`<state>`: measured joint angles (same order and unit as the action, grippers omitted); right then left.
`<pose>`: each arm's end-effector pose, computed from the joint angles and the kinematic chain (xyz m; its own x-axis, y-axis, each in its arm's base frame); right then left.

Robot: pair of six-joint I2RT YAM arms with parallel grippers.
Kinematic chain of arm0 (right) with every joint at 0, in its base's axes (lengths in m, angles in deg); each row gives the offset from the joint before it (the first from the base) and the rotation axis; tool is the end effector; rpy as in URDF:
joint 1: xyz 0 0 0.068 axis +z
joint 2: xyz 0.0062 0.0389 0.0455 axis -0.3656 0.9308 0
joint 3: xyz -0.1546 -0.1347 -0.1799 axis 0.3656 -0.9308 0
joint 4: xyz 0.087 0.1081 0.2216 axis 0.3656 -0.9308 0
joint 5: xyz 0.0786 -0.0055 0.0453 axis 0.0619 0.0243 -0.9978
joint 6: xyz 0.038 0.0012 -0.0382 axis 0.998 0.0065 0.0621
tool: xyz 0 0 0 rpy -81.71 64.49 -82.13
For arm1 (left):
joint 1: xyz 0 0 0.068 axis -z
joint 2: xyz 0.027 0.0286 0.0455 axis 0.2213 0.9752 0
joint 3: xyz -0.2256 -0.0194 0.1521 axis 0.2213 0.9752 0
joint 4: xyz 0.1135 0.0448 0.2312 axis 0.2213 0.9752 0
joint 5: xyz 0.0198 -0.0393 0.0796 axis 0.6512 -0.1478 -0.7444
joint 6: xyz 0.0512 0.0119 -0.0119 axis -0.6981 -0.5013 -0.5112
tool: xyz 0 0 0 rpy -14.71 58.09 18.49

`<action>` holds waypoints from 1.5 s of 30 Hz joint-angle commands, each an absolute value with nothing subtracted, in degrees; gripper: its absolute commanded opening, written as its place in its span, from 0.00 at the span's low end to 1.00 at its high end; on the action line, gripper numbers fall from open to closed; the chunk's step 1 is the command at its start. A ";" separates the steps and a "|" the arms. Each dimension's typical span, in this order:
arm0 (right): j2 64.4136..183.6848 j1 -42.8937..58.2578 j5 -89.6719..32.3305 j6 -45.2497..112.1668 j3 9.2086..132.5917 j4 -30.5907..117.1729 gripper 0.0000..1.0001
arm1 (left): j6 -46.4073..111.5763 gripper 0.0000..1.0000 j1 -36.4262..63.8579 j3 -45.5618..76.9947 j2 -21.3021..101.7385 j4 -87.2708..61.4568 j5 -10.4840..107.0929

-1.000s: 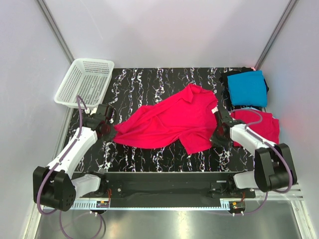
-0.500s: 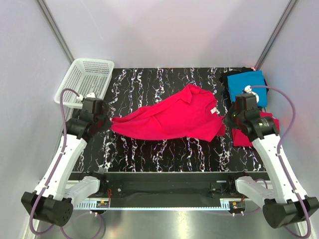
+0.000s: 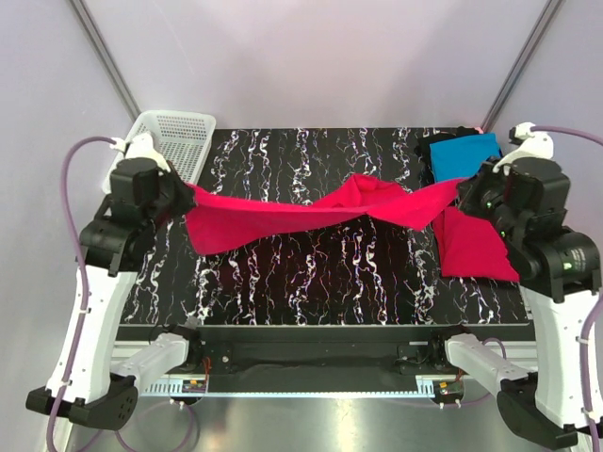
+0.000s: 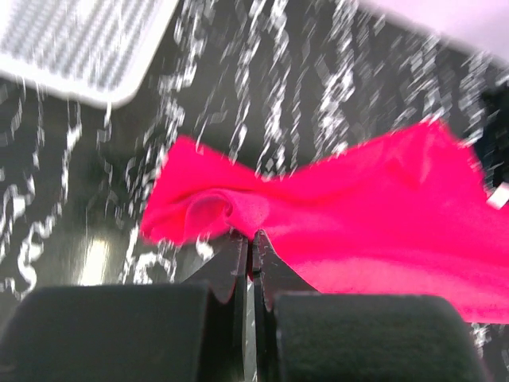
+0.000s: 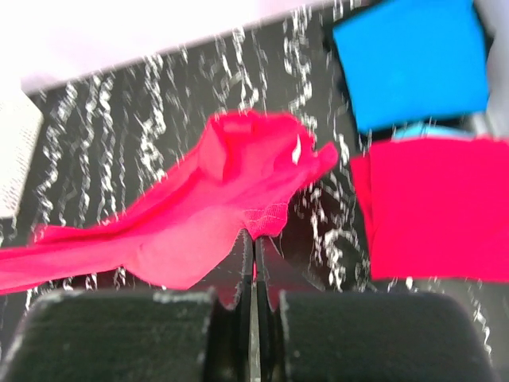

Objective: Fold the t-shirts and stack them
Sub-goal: Flatten the tshirt out

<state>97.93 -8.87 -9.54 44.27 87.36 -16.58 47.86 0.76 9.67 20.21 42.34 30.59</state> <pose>0.1260 0.0209 0.4822 -0.3790 0.2194 -0.8990 0.0838 0.9756 0.2028 0.1636 -0.0335 0.4260 -0.4800 -0.3427 -0.8076 -0.1385 0.9386 -0.3160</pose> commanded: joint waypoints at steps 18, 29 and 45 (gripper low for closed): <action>96.59 -8.96 -22.87 32.45 110.93 -9.29 0.00 | 35.68 0.00 0.84 -8.88 12.19 31.56 44.00; 107.03 -8.96 -15.85 32.44 100.31 -0.69 0.00 | 40.60 0.00 0.84 -5.90 22.97 32.79 36.18; 125.60 -9.40 -9.43 28.67 110.84 3.11 0.00 | 45.35 0.00 -5.75 -18.55 48.23 30.85 39.69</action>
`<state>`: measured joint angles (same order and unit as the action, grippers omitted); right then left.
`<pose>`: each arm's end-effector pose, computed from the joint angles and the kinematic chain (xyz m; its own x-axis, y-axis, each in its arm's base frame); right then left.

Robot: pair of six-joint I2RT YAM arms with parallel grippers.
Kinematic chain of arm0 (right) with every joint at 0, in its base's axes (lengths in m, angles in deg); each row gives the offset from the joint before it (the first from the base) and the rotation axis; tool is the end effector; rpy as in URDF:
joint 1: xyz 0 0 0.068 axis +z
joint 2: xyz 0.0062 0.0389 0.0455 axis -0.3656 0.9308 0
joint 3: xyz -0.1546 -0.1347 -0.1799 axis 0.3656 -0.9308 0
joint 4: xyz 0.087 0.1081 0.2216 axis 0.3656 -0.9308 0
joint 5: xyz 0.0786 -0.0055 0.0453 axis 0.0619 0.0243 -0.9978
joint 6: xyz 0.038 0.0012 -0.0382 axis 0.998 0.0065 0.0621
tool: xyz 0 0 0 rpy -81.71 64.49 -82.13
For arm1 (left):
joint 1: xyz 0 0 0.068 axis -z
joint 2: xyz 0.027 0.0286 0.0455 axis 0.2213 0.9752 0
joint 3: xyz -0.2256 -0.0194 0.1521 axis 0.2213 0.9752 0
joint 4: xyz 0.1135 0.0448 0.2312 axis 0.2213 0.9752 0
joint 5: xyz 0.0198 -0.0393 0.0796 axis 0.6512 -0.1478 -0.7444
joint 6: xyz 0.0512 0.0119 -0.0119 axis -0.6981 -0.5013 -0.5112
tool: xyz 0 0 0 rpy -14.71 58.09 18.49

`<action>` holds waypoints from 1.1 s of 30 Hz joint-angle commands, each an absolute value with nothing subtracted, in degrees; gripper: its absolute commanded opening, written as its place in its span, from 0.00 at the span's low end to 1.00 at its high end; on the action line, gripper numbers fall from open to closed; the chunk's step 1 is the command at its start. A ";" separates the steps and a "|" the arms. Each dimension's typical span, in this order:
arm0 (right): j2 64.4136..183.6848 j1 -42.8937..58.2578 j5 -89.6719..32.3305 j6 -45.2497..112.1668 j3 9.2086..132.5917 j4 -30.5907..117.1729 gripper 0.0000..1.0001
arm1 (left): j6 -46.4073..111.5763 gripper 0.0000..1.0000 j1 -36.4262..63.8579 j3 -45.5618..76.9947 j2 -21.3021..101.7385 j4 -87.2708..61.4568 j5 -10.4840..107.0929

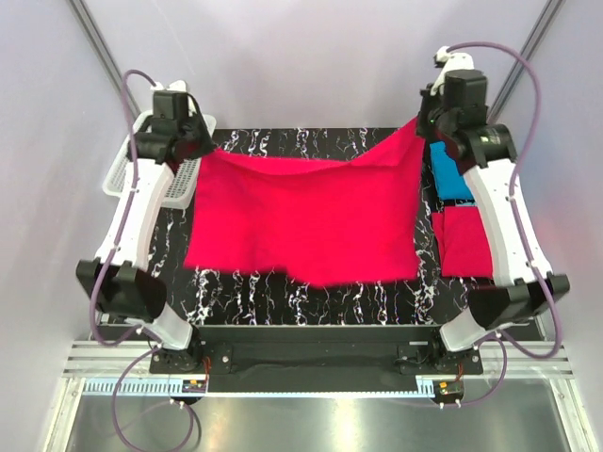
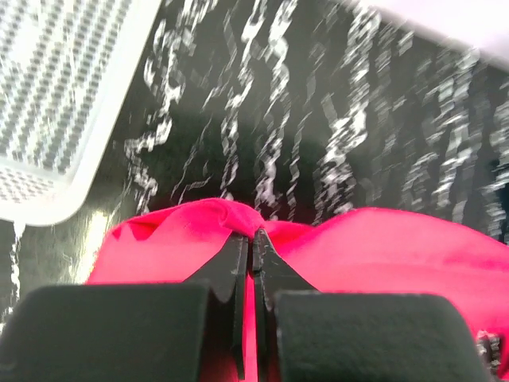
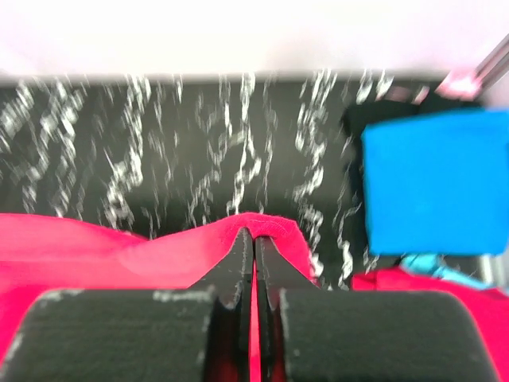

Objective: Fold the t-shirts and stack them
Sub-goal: Flatten the tshirt out

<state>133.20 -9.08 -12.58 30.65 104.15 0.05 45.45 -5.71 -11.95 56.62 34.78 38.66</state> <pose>0.3262 0.0662 0.4662 -0.4204 -0.0215 -0.9071 -0.0528 0.9986 0.0008 0.3469 -0.0423 0.4042 -0.5937 -0.3432 -0.7278 -0.1554 0.9364 -0.3148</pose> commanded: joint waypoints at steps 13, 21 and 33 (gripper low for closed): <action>102.31 -9.40 -16.11 28.67 106.81 -7.08 0.00 | 42.89 0.00 -5.66 -10.47 20.82 40.96 46.02; 99.13 -9.40 -15.67 28.58 112.60 -11.48 0.00 | 41.66 0.00 -5.66 -13.53 19.21 47.47 45.76; 111.68 -9.40 -9.69 28.22 90.56 11.50 0.00 | 51.05 0.00 -4.35 -10.65 43.27 39.66 33.35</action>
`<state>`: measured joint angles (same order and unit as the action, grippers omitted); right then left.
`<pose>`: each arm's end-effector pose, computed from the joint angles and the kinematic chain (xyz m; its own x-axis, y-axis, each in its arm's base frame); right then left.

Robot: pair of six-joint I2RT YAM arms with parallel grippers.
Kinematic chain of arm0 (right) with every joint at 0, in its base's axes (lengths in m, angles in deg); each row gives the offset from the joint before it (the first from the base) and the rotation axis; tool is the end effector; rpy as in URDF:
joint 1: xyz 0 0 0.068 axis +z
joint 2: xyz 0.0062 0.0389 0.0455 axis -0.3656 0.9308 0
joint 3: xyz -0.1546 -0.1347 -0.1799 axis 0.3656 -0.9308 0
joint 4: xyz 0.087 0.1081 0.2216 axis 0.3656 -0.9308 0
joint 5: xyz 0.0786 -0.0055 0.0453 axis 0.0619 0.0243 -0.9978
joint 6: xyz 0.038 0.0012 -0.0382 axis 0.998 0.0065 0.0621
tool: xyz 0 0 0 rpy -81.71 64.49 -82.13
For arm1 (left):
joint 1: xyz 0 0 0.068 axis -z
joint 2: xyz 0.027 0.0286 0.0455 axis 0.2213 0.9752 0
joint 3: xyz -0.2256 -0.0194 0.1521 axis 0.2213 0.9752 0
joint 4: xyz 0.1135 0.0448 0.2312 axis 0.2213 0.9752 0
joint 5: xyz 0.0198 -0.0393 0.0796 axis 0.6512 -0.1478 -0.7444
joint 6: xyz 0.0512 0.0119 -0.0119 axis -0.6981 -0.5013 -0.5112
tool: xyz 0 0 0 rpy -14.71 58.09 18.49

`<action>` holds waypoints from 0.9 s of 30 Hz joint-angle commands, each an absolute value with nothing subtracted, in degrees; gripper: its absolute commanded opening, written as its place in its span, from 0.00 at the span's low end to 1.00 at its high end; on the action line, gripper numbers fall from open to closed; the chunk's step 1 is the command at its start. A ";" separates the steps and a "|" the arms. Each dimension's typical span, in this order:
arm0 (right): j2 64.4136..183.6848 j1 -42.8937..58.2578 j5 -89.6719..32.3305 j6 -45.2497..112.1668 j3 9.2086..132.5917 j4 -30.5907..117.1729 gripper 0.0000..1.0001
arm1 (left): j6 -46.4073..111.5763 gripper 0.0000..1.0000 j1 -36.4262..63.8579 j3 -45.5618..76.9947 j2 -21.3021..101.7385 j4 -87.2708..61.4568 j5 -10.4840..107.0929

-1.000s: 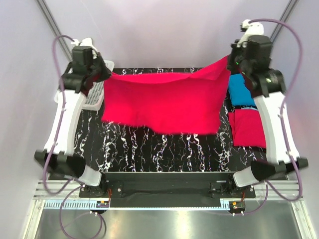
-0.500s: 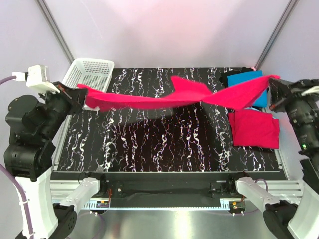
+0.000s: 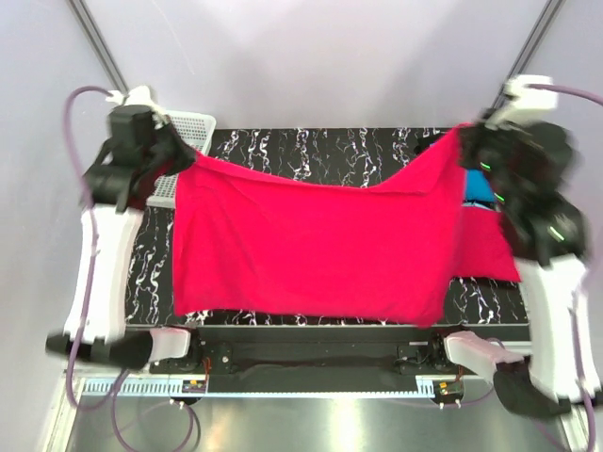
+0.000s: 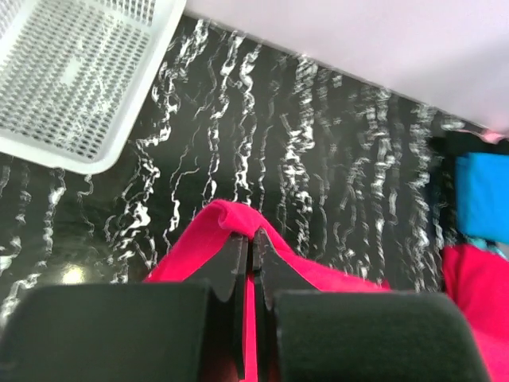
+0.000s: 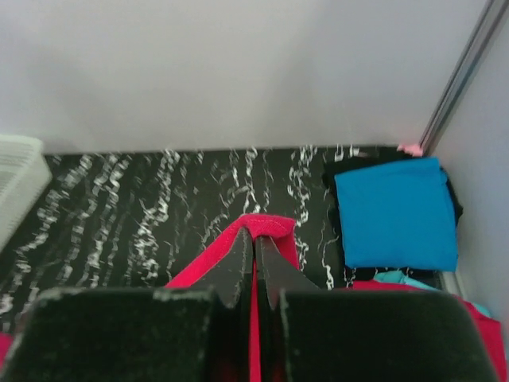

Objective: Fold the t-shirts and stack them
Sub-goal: Flatten the tshirt out

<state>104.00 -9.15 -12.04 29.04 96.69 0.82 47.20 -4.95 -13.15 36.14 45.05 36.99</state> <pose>0.1466 0.0263 0.5438 -0.0479 0.0318 -0.9983 -0.0560 0.9978 0.0344 0.2152 -0.0278 0.4888 -0.4308 -0.3857 -0.8159 -0.1130 0.9200 -0.3753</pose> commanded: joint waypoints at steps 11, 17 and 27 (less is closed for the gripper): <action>153.66 -12.13 -11.89 28.23 103.61 21.74 0.00 | 58.18 0.00 -2.93 -39.78 89.21 39.90 33.19; 167.58 -14.58 -13.12 24.27 119.44 19.72 0.00 | 58.44 0.00 -6.97 -48.44 97.35 39.56 30.11; 171.56 -15.64 -18.66 24.18 124.65 16.29 0.44 | 52.39 0.99 -8.74 -35.61 92.97 24.01 30.55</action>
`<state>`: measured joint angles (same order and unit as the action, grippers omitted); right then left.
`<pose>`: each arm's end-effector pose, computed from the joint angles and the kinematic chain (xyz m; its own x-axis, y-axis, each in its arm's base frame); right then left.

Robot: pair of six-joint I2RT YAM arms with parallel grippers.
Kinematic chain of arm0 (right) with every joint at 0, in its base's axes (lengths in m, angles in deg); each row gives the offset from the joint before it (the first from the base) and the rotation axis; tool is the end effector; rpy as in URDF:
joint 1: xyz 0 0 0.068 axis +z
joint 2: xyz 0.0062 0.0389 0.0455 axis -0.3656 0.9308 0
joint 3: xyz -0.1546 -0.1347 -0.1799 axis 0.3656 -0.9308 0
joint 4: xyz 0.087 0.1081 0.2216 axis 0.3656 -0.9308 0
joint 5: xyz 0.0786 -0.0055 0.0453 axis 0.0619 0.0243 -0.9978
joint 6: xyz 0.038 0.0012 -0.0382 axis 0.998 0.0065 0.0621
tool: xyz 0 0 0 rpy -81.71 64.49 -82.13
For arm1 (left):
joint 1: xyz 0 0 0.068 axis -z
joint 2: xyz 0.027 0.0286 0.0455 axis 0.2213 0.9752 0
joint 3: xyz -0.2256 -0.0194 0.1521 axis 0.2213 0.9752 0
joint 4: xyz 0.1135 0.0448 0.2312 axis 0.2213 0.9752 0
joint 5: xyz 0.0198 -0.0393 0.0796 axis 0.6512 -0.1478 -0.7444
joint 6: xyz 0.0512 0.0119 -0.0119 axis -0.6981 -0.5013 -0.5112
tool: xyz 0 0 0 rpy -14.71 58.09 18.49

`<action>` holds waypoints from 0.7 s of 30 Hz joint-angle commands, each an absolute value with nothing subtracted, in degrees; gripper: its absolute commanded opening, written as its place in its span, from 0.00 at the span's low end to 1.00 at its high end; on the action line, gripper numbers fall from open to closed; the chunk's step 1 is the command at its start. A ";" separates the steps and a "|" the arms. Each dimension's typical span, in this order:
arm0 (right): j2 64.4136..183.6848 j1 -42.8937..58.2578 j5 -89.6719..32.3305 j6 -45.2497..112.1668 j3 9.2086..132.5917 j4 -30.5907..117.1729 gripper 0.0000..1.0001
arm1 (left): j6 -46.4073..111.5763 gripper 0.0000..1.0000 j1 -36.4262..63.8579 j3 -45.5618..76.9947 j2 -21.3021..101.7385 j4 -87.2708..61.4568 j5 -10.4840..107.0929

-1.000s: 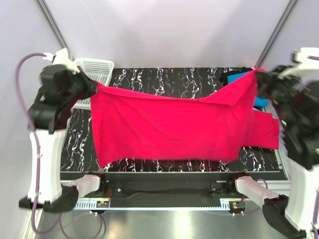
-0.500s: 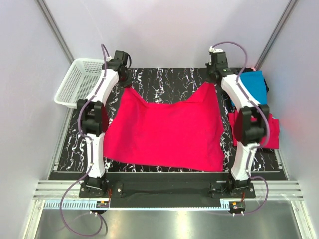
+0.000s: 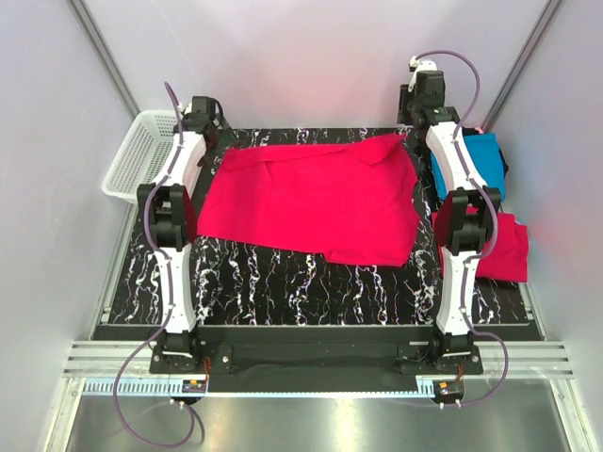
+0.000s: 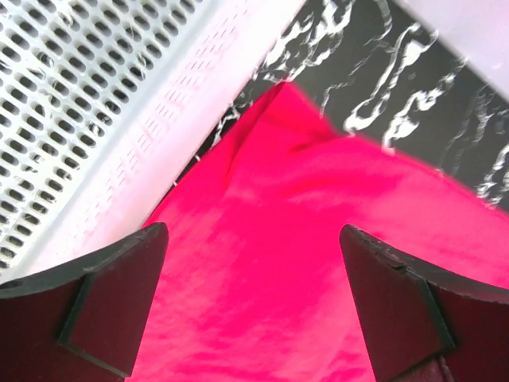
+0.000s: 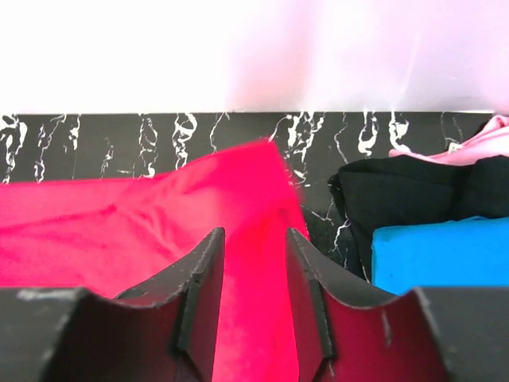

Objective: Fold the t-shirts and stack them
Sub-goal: Flatten the tshirt out

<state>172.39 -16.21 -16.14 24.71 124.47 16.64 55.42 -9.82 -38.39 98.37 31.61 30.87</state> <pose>0.5280 0.0453 0.3260 -0.4585 -0.0758 -0.8855 -0.0312 0.9971 -0.0692 0.5228 -0.0215 0.2500 -0.5989 -0.5277 -0.6024 -0.4732 0.8400 -0.2654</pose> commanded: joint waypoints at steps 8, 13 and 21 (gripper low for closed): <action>162.16 -15.56 -20.85 28.66 114.02 16.29 0.44 | 49.57 0.99 -7.34 -27.17 82.87 21.72 32.13; 147.95 -12.05 -17.52 32.00 97.42 16.29 0.42 | 47.72 0.99 -3.74 -16.02 73.02 22.41 31.96; 122.53 -5.10 -17.16 46.67 68.32 14.71 0.41 | 56.16 0.99 1.54 6.40 60.88 23.65 36.35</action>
